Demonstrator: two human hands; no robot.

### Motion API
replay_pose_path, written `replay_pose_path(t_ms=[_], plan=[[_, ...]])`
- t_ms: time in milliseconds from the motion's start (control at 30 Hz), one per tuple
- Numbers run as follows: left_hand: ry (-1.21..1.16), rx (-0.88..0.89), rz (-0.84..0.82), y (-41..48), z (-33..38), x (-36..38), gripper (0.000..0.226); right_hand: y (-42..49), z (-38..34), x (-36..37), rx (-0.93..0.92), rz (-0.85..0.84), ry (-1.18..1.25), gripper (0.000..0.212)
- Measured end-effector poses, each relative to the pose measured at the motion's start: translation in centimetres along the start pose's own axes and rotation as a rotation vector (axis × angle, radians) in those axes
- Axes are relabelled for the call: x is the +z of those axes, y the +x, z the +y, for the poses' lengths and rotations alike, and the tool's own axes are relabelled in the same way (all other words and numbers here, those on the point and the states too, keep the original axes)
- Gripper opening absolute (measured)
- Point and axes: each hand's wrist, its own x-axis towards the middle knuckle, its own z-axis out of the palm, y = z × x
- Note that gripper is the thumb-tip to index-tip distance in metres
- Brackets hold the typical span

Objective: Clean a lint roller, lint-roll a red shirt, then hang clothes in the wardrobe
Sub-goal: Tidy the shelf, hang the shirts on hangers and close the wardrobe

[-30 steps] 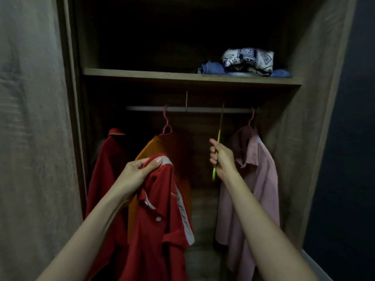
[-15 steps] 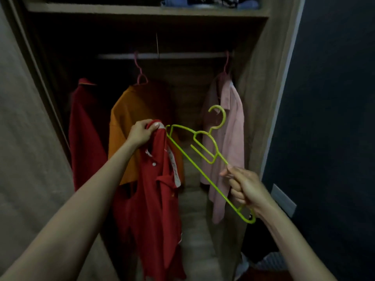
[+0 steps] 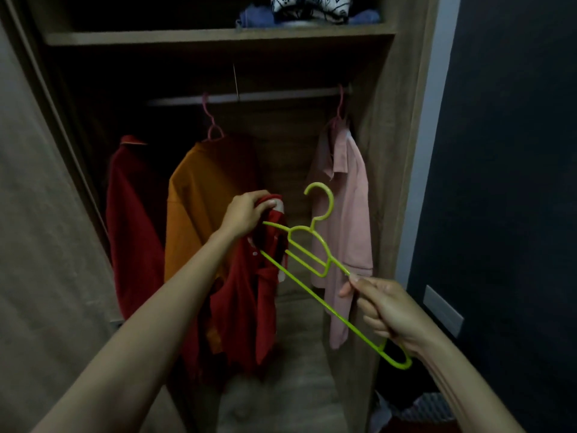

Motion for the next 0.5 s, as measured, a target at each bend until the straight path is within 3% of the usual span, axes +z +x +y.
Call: replay_pose_path(t_ms=[200,300,367,433,500], plan=[[-0.053,0.324,-0.066,-1.0,4.8,-1.1,0.018,3.4,-1.2,0.9,-0.05,-0.022,0.067,0.031],[0.218,0.43,-0.133,-0.3,4.3,-1.8,0.029,4.6,-2.3,-0.5,-0.087,-0.04,0.058,0.031],[0.416,0.484,-0.118,0.2,3.7,-2.1,0.037,5.2,-2.9,-1.4,-0.171,-0.005,-0.099,0.033],[0.376,0.513,-0.133,0.3,3.5,-2.2,0.041,5.9,-3.6,-2.4,-0.32,0.109,-0.411,0.035],[0.275,0.465,-0.131,0.4,3.6,-2.0,0.036,6.6,-4.1,-3.5,-0.491,0.362,-0.722,0.032]])
